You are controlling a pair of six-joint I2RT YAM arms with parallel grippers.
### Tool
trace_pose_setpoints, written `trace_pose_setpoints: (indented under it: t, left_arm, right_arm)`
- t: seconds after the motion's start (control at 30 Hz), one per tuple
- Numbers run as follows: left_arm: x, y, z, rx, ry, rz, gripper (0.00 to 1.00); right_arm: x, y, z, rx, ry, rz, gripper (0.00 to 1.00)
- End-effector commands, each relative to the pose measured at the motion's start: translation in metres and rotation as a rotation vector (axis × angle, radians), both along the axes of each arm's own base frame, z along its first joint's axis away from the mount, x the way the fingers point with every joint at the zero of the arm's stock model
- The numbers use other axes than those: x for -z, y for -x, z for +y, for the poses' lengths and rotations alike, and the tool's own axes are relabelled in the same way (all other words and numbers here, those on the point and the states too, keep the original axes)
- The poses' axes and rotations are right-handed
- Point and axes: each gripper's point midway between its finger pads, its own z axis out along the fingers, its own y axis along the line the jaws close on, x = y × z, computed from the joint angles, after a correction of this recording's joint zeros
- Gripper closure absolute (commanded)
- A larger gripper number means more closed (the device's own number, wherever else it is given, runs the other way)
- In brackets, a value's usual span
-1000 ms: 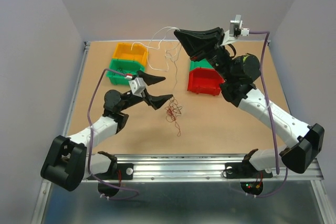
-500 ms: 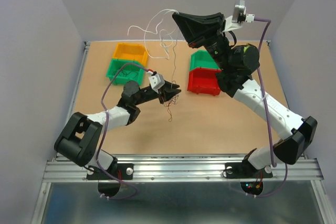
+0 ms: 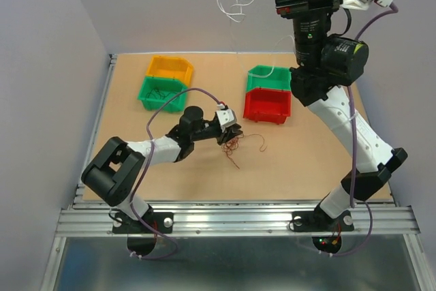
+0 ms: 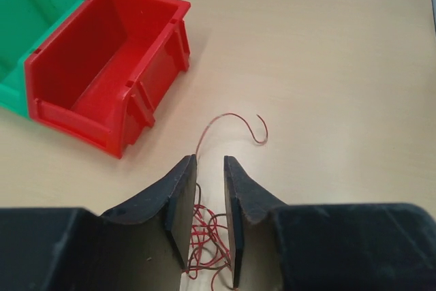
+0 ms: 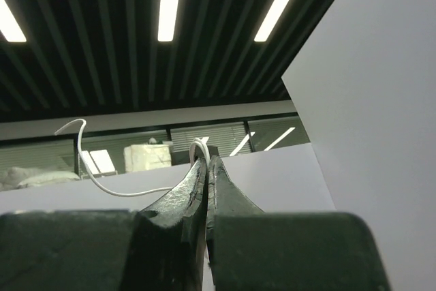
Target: Untangle the cables
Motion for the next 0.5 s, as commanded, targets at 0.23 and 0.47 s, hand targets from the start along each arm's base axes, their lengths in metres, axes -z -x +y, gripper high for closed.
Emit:
trace_pose_setpoints:
  t: [0.23,0.47]
  left_arm:
    - [-0.070,-0.025,0.043,-0.220,0.023,-0.197,0.66]
    - [-0.115,-0.016,0.077,-0.311,0.101,-0.276,0.56]
  right_arm:
    - [0.017,0.008,-0.037,0.179,-0.018,0.057,0.99]
    - [0.075,-0.021,-0.033,0.384,0.128,0.139,0.99]
